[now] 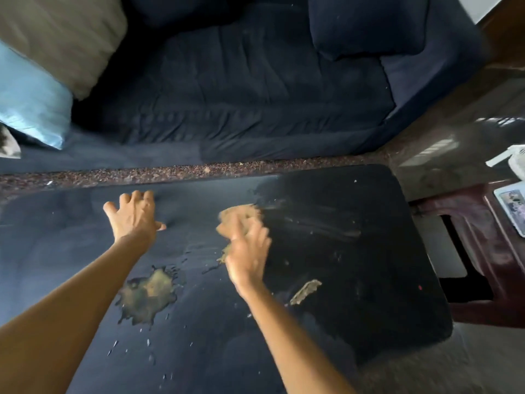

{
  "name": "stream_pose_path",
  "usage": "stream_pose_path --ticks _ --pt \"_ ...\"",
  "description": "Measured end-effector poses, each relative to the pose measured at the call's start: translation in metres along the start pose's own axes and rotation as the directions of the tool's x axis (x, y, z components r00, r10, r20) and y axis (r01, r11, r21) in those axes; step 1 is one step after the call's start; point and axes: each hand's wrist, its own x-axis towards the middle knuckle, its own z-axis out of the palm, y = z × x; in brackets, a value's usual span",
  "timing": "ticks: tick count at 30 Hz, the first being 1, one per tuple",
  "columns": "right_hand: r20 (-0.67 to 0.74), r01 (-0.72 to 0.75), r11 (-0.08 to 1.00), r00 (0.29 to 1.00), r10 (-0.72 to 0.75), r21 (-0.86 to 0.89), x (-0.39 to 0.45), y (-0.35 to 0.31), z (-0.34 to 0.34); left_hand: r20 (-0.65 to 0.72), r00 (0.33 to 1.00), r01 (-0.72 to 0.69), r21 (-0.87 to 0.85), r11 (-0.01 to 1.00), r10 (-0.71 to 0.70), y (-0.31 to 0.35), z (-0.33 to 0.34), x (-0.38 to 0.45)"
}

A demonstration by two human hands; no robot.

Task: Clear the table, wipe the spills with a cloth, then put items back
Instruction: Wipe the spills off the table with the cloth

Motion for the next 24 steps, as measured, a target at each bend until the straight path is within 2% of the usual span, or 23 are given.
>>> stream_pose_path --ticks 1,3,5,6,7,8,9,10,11,12,13,14,15,16,17,19,21,23,24 --pt "0.034 0.134 0.991 0.99 -0.133 -0.013 0.002 -0.002 0.001 0.013 1.0 0.01 0.006 1.0 -0.01 0.003 -0.002 0.008" --pt "0.064 0.378 0.926 0.923 -0.379 0.024 0.025 0.017 -0.006 0.06 0.997 0.04 0.019 0.999 -0.041 0.003 -0.005 0.017" --pt "0.034 0.42 0.908 0.907 -0.419 -0.002 0.054 0.053 -0.012 0.095 0.994 0.046 0.039 0.998 -0.05 0.001 -0.009 0.027" --pt "0.004 0.339 0.941 0.941 -0.339 -0.024 0.066 0.07 -0.016 0.111 0.993 0.042 0.05 0.998 -0.047 0.0 -0.01 0.031" --pt "-0.066 0.163 0.986 0.984 -0.166 -0.047 0.076 0.087 -0.022 0.115 0.992 0.034 0.058 0.998 -0.041 0.002 -0.009 0.032" --pt "-0.14 -0.078 0.996 0.987 0.073 -0.034 0.089 0.095 -0.026 0.121 0.992 0.033 0.063 0.997 -0.041 -0.001 -0.01 0.035" --pt "-0.186 -0.351 0.936 0.921 0.343 -0.014 0.099 0.099 -0.028 0.122 0.992 0.033 0.057 0.998 -0.04 -0.001 -0.01 0.036" --pt "-0.186 -0.592 0.806 0.788 0.586 0.033 0.108 0.095 -0.031 0.127 0.991 0.034 0.044 0.998 -0.04 -0.001 -0.01 0.036" --pt "-0.156 -0.736 0.672 0.657 0.738 0.081 0.117 0.085 -0.032 0.132 0.991 0.035 0.026 0.999 -0.038 0.0 -0.01 0.036" --pt "-0.13 -0.793 0.598 0.585 0.801 0.118 0.123 0.068 -0.03 0.137 0.99 0.037 0.013 0.999 -0.038 -0.002 -0.011 0.037" --pt "-0.112 -0.783 0.605 0.595 0.796 0.144 0.128 0.046 -0.024 0.135 0.99 0.038 -0.003 0.999 -0.037 -0.003 -0.011 0.037" --pt "-0.114 -0.718 0.681 0.672 0.732 0.143 0.126 0.021 -0.015 0.131 0.991 0.038 -0.021 0.999 -0.035 -0.004 -0.011 0.037" --pt "-0.136 -0.591 0.797 0.786 0.603 0.123 0.12 -0.005 -0.003 0.122 0.992 0.038 -0.043 0.998 -0.033 -0.004 -0.011 0.038" --pt "-0.123 -0.418 0.905 0.897 0.425 0.079 0.11 -0.031 0.01 0.111 0.993 0.04 -0.063 0.997 -0.033 -0.005 -0.01 0.037" --pt "-0.072 -0.236 0.972 0.969 0.236 0.003 0.098 -0.053 0.02 0.096 0.995 0.043 -0.076 0.996 -0.035 -0.005 -0.009 0.036" --pt "0.027 0.062 0.997 0.998 -0.06 -0.052 0.092 -0.072 0.027 0.075 0.996 0.044 -0.08 0.996 -0.038 -0.005 -0.008 0.033" --pt "0.089 0.272 0.961 0.96 -0.267 -0.048 0.106 -0.056 0.02 0.069 0.997 0.046 -0.09 0.995 -0.039 -0.006 -0.007 0.032" --pt "0.1 0.356 0.932 0.932 -0.348 -0.075 0.118 -0.021 0.006 0.065 0.997 0.045 -0.09 0.995 -0.039 -0.005 -0.007 0.032" --pt "0.082 0.324 0.942 0.945 -0.317 -0.089 0.123 -0.001 -0.001 0.068 0.997 0.047 -0.092 0.995 -0.041 -0.006 -0.006 0.033"
